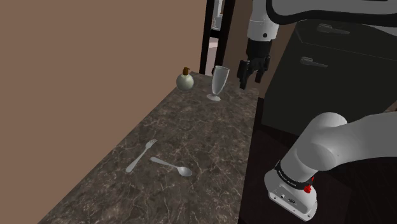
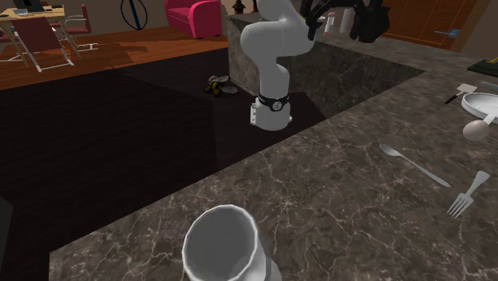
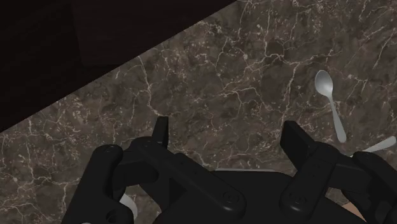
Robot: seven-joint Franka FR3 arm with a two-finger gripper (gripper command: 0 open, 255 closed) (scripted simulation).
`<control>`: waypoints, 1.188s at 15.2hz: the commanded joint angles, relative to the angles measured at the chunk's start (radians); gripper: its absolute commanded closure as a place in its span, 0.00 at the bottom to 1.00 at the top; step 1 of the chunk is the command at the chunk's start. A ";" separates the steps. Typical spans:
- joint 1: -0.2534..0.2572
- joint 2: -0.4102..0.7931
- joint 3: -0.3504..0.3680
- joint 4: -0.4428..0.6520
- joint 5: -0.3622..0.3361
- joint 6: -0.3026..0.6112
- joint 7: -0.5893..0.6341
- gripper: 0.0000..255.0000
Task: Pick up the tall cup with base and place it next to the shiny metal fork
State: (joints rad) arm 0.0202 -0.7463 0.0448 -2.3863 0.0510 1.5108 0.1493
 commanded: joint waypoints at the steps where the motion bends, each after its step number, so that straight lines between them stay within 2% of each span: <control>1: 0.000 0.000 0.000 0.000 0.000 0.000 0.000 0.00; 10: -0.029 0.264 -0.168 0.117 -0.052 0.155 -0.242 0.00; 18: -0.041 0.555 -0.287 0.320 -0.007 0.234 -0.461 0.00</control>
State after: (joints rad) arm -0.0182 -0.2288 -0.2270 -2.0887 0.0360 1.7317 -0.2797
